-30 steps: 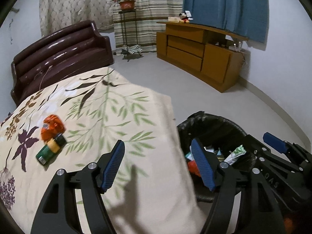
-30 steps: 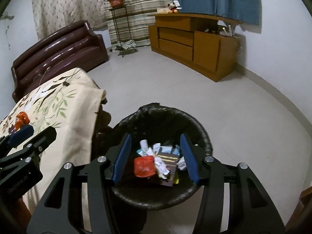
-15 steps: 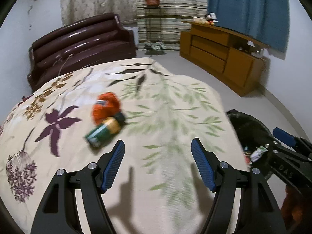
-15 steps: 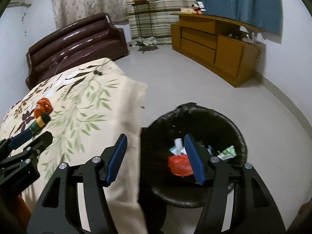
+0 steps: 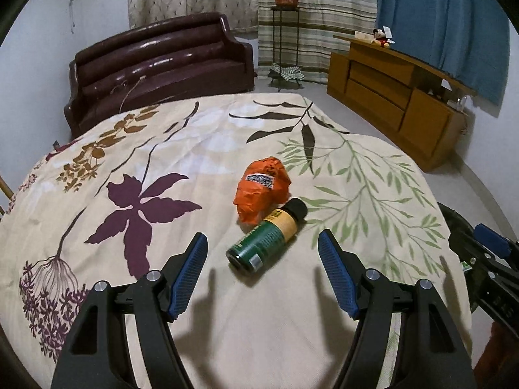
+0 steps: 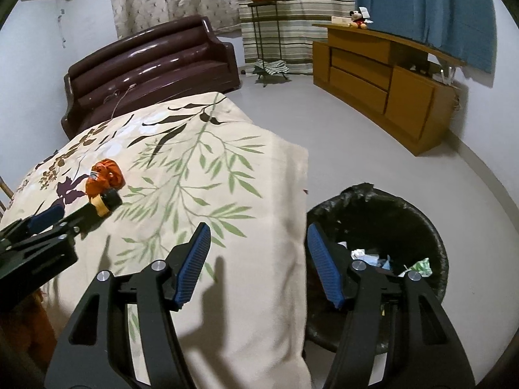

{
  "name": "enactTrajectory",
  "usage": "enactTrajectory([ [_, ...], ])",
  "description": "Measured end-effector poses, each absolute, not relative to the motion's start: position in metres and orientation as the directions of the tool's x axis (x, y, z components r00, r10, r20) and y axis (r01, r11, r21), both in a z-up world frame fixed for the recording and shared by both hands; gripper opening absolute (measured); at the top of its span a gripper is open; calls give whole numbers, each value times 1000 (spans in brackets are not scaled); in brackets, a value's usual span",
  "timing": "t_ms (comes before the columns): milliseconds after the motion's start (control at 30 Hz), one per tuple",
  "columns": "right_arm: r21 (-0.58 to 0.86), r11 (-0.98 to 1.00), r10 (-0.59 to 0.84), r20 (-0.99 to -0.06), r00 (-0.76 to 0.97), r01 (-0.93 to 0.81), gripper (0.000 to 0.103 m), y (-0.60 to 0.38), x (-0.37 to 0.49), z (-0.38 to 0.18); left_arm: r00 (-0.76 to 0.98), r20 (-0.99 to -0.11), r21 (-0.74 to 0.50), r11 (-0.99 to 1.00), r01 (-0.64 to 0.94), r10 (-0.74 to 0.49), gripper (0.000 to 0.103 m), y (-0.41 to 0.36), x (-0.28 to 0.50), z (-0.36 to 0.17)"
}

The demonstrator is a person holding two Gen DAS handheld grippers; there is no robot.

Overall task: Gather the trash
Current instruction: 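Move both open grippers back over the remaining trash on the bedspread, then grasp the green spray can with the left gripper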

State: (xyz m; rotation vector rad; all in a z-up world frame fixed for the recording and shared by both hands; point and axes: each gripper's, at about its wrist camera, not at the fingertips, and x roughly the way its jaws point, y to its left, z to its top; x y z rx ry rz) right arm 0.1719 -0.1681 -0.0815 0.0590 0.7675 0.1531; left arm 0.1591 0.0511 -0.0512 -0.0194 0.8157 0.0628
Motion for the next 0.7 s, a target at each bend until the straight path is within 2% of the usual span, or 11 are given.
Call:
enactTrajectory([
  [67, 115, 986, 167, -687, 707, -121, 62, -165, 174, -81, 673, -739, -1, 998, -57, 38, 69, 54, 164, -55],
  [167, 116, 985, 172, -689, 704, -127, 62, -162, 177, -81, 660, -751, -12, 999, -44, 20, 62, 56, 169, -59],
  [333, 124, 983, 181, -696, 695, -133, 62, -157, 180, -83, 641, -767, -26, 1000, -7, -16, 39, 53, 174, -63],
  [433, 125, 983, 183, -696, 694, -134, 62, -157, 180, -83, 645, -764, -18, 1000, 15, -23, 29, 49, 172, -64],
  [700, 124, 983, 182, -697, 693, -134, 62, -155, 181, -84, 652, -757, -43, 999, 34, -54, 25, 48, 158, -59],
])
